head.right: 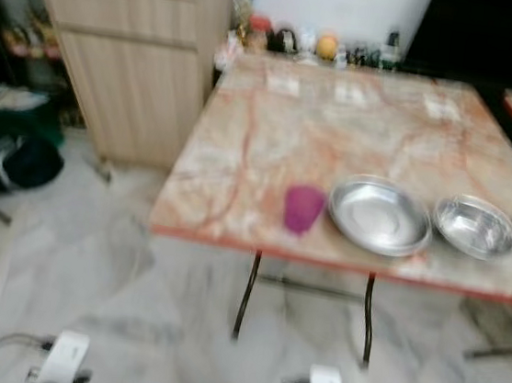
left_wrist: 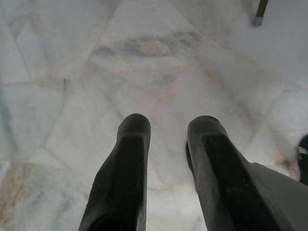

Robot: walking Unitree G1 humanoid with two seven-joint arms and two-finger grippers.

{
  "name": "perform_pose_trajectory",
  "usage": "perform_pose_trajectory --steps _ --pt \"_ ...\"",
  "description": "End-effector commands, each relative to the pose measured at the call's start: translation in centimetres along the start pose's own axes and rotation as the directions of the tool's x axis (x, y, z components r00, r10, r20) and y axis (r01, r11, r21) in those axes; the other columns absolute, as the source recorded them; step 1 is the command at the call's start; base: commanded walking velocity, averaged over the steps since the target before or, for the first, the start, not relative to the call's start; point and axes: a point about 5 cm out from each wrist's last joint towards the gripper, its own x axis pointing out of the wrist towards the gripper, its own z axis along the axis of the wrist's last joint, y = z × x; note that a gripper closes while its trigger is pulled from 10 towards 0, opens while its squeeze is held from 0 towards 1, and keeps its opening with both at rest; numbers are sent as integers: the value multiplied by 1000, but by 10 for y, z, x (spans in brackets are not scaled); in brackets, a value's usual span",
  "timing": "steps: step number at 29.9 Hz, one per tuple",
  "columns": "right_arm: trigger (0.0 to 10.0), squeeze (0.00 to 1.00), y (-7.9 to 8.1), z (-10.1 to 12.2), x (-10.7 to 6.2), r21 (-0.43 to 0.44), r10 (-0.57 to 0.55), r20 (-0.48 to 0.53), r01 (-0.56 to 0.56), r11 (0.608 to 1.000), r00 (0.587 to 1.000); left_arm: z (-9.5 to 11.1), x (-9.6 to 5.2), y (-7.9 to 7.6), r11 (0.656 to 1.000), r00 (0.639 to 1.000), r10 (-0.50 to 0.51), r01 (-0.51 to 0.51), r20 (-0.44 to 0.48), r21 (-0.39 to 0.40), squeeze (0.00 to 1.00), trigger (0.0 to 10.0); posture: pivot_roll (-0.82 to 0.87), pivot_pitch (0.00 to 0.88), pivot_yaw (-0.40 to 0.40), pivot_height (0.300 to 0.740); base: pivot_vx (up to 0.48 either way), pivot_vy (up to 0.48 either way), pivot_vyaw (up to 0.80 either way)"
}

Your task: Setting the table

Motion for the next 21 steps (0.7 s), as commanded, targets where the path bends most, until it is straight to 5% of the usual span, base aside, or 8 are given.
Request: perform_pose_trajectory --steps 1,9,14,21 --pt "10000 0 5 18 7 190 43 -41 -34 981 998 10 4 -11 993 993 -118 118 -31 -8 0 10000 104 5 -45 740 0 0 0" --pt "10000 0 -8 9 4 271 1 -57 15 963 998 4 3 -24 988 987 -155 156 -48 4 0 10000 46 0 11 740 0 0 0" --pt "10000 0 -6 4 3 357 -25 -60 45 933 998 7 3 -14 988 987 -151 152 -45 12 0 10000 42 0 24 740 0 0 0" --pt "10000 0 6 6 4 302 19 -59 -1 953 998 19 6 -8 992 991 -129 130 -19 5 0 10000 58 0 4 740 0 0 0"
